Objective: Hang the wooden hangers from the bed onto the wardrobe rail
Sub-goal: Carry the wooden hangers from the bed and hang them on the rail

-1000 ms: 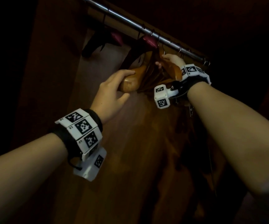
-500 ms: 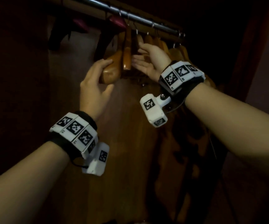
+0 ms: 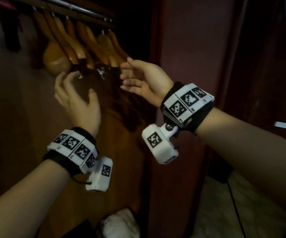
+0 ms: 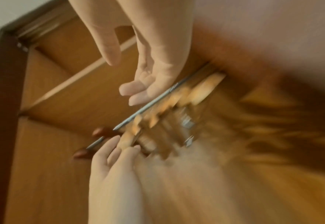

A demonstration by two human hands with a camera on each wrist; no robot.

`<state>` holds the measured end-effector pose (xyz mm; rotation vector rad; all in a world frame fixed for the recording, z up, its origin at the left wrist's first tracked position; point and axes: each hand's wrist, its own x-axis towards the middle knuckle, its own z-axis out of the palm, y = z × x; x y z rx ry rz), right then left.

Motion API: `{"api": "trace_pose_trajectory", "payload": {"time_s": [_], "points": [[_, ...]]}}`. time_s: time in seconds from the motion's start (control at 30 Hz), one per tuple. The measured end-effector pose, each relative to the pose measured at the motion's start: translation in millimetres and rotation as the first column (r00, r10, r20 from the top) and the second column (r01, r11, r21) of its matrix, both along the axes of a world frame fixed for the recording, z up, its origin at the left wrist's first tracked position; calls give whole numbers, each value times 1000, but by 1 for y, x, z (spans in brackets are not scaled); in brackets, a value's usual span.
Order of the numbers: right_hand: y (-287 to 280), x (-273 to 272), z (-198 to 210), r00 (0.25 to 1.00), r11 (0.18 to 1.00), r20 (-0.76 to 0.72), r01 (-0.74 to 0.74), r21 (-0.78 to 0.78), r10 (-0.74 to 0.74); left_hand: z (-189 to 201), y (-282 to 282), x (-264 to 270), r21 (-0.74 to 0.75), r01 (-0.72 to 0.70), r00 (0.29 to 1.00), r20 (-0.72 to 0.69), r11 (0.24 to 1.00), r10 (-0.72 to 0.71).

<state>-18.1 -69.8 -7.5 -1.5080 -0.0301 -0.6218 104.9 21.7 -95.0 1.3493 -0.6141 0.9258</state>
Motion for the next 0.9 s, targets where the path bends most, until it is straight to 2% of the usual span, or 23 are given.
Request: {"api": "trace_pose_trajectory", "payload": {"time_s": [0.17, 0.3, 0.43, 0.53, 0.57, 0.63, 0.7, 0.8, 0.9], "points": [[-59, -131, -26, 981, 982, -47, 189, -18, -190, -13, -88, -118, 20, 255, 966, 44, 967, -256], [-110, -261, -54, 920, 924, -104, 382, 24, -377, -35, -167, -246, 33, 429, 902, 32, 903, -430], [-156, -401, -85, 779, 782, -208, 617, 88, -591, -59, -240, -379, 81, 621, 784, -38, 780, -620], [-186, -506, -104, 688, 664, -242, 725, 183, -684, -68, -285, -473, 102, 737, 676, -92, 668, -732], [-192, -533, -110, 654, 618, -251, 757, 213, -714, -70, -295, -497, 106, 763, 647, -110, 638, -755], [-205, -598, -124, 513, 464, -279, 857, 224, -812, -79, -322, -551, 127, 818, 575, -147, 561, -805], [-215, -667, -143, 334, 279, -327, 938, 206, -884, -94, -353, -612, 144, 882, 470, -187, 450, -862], [-232, -754, -170, 123, 43, -392, 977, 208, -912, -116, -394, -689, 153, 941, 332, -248, 302, -910], [-252, -822, -187, -33, -138, -427, 966, 219, -904, -135, -443, -750, 104, 982, 185, -400, 157, -898]]}}
